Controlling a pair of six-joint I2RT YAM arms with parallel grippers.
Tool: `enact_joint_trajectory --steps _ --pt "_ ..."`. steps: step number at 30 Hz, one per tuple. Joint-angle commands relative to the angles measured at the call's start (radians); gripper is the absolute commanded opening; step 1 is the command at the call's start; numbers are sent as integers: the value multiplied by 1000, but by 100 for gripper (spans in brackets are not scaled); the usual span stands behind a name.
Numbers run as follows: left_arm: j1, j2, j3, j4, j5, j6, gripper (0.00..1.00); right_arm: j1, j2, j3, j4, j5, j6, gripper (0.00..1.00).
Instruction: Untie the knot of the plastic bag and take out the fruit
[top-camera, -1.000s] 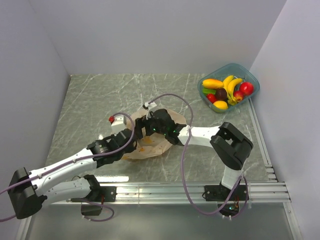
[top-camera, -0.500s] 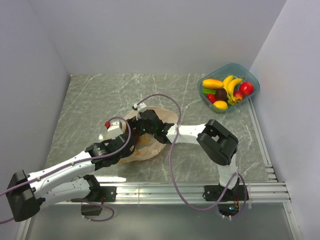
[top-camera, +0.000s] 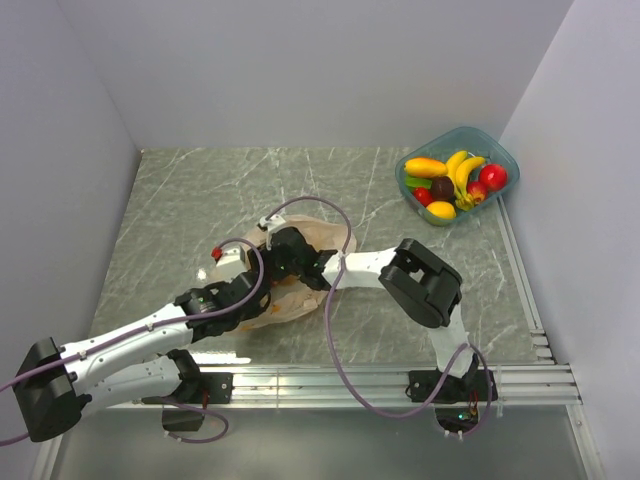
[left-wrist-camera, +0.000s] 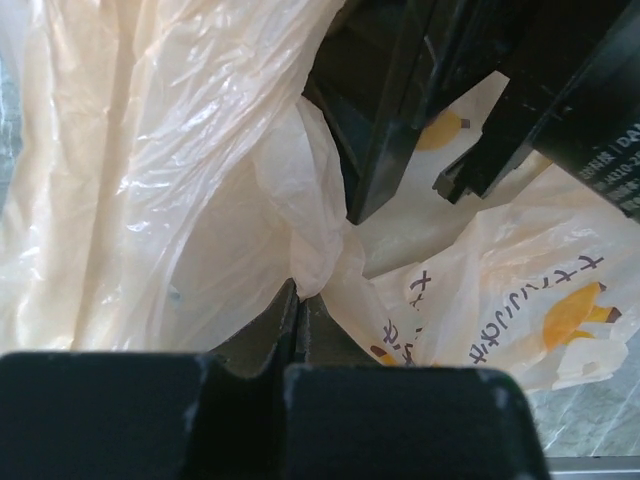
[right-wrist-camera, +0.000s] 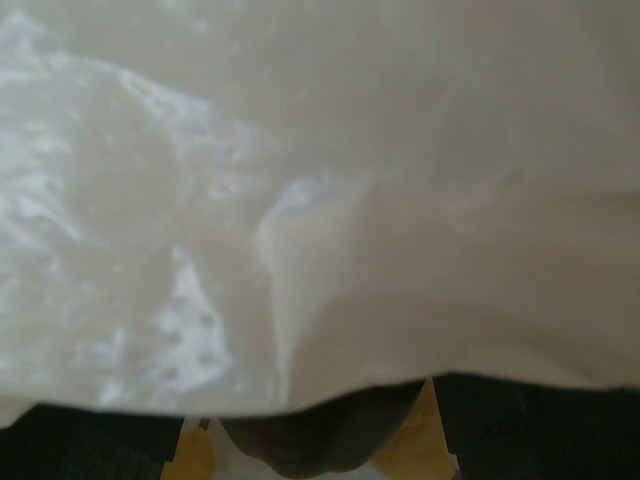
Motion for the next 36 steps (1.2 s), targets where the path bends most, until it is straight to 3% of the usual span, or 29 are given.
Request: enact_joint_trajectory --steps 1,5,11,14,20,24,28,36 --pt "4 -11 -15 28 9 -19 1 8 15 31 -22 6 15 86" --pt "4 -17 -23 30 4 -20 0 8 -26 -11 -14 20 1 72" --pt "5 -19 -14 27 -11 -14 0 7 -190 -106 -13 -3 -34 23" --pt "11 -8 -3 27 -14 0 1 7 -267 -144 -36 -25 -52 11" --pt "30 -4 17 27 -22 30 1 2 -422 -209 -83 -58 -89 2" --pt "47 -5 14 44 -14 49 1 -18 -531 -218 -120 -94 -112 1" --pt "51 -4 8 58 -10 61 0 -68 -646 -193 -187 -25 -143 1" --pt "76 -26 -5 99 -21 129 1 -482 -723 -143 -232 211 -75 1"
